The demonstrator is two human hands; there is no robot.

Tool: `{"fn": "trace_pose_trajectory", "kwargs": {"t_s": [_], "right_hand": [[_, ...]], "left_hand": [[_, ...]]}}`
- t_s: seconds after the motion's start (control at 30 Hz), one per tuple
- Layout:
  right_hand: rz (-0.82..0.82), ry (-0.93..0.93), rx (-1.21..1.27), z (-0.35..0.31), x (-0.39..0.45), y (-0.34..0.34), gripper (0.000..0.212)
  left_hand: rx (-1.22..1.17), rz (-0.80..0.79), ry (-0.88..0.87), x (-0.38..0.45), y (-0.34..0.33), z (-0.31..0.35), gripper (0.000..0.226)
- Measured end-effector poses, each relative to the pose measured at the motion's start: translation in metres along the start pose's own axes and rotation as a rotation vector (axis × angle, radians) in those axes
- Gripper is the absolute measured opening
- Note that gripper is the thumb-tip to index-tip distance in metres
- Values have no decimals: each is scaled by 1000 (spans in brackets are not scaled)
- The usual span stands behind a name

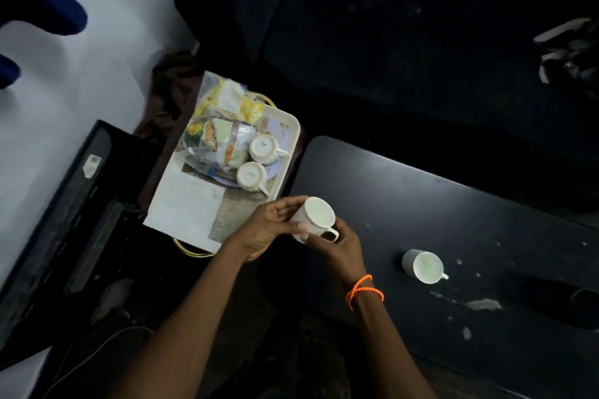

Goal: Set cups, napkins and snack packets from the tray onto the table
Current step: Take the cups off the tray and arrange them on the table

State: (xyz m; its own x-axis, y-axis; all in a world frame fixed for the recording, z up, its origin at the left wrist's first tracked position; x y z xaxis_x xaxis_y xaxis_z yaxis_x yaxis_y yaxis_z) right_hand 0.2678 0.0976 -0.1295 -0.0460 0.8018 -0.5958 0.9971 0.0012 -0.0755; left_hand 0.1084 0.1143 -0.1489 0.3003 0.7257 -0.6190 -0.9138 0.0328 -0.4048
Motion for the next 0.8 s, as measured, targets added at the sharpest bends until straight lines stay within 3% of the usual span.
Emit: {"fn": "trace_pose_trajectory", "kwargs": {"t_s": [0.17,0.27,0.37,0.8], "right_hand": [[368,-19,-153,33,-15,90,60],[571,-70,-244,55,-32,134,63],[716,-147,-178,81,-51,160,62],[879,-268,-189,120,-71,188,51]], "left_hand": [[424,-13,-25,32,-71,-33,64],[528,-68,6,48,-112,-67,62],[594,-116,56,59,-138,-101,59],[736,-196,126,75,-165,-142,60]]}}
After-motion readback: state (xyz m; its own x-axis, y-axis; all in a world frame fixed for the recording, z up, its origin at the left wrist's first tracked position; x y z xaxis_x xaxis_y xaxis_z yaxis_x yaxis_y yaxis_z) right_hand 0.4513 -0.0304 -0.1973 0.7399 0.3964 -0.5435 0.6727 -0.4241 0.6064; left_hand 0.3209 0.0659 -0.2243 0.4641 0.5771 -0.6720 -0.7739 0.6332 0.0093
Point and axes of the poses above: each hand's wrist, its own x-axis towards the middle knuckle, its own y-axis out of the back of the hand, z = x × y, the point moved 9 cm from there along x, towards the middle knuckle, and after that the axes turned 1 degree about -z, right-handed, at the moved point
